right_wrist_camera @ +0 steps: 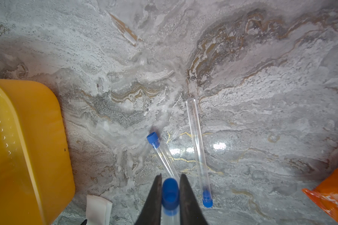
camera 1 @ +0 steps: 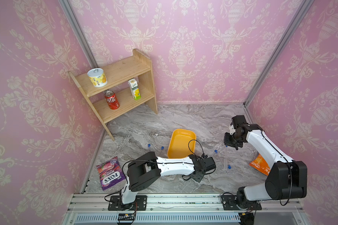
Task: Wipe the exteriors of test tubes
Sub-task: Pick up the cleaning item at the center of the board.
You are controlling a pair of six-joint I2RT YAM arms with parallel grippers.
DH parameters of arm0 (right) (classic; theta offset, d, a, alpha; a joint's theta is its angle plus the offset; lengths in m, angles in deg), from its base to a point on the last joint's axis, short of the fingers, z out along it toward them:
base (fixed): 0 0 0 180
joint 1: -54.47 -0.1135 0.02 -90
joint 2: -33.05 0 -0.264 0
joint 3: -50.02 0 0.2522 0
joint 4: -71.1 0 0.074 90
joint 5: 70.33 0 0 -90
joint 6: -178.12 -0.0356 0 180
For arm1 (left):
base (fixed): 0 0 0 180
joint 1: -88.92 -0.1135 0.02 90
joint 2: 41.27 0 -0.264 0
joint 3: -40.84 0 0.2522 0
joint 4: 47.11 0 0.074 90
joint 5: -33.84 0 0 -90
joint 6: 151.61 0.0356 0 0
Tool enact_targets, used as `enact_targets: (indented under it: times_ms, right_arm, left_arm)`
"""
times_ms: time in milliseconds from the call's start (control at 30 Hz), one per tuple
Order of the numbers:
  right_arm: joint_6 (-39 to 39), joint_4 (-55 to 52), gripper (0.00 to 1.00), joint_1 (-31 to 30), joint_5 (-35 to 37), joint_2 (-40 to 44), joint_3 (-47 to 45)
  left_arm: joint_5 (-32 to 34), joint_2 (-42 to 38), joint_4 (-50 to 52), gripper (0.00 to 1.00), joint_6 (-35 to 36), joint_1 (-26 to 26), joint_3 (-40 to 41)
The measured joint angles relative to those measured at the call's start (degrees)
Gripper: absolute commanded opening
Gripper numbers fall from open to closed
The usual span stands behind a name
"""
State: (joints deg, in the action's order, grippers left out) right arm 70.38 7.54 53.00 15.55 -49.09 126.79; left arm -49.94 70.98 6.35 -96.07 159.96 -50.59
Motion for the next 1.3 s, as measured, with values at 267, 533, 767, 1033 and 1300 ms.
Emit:
enact_targets:
  times_ms: [267, 533, 767, 1033, 1300]
  right_arm:
    - [0.0, 0.0, 0.09, 0.0, 0.0, 0.0, 0.0]
    - [0.0, 0.0, 0.09, 0.0, 0.0, 0.0, 0.0]
    - [0.0, 0.2, 0.09, 0.0, -0.2, 0.0, -0.4]
    - [0.0, 0.8, 0.09, 0.0, -1.5, 0.0, -0.4]
    - [-1.4, 2.4, 0.09, -3.1, -6.1, 0.0, -0.3]
  left_arm:
    - [-2.0, 1.4, -1.0, 0.35, -0.2, 0.0, -0.1]
    - [-2.1, 1.5, -1.2, 0.23, -1.1, 0.0, -0.1]
    - [-2.0, 1.6, -1.3, 0.02, -1.2, 0.0, -0.3]
    - [-1.3, -0.1, -0.8, 0.0, 1.0, 0.0, -0.5]
    - [-3.3, -13.7, -6.0, 0.0, 4.9, -3.2, -1.2]
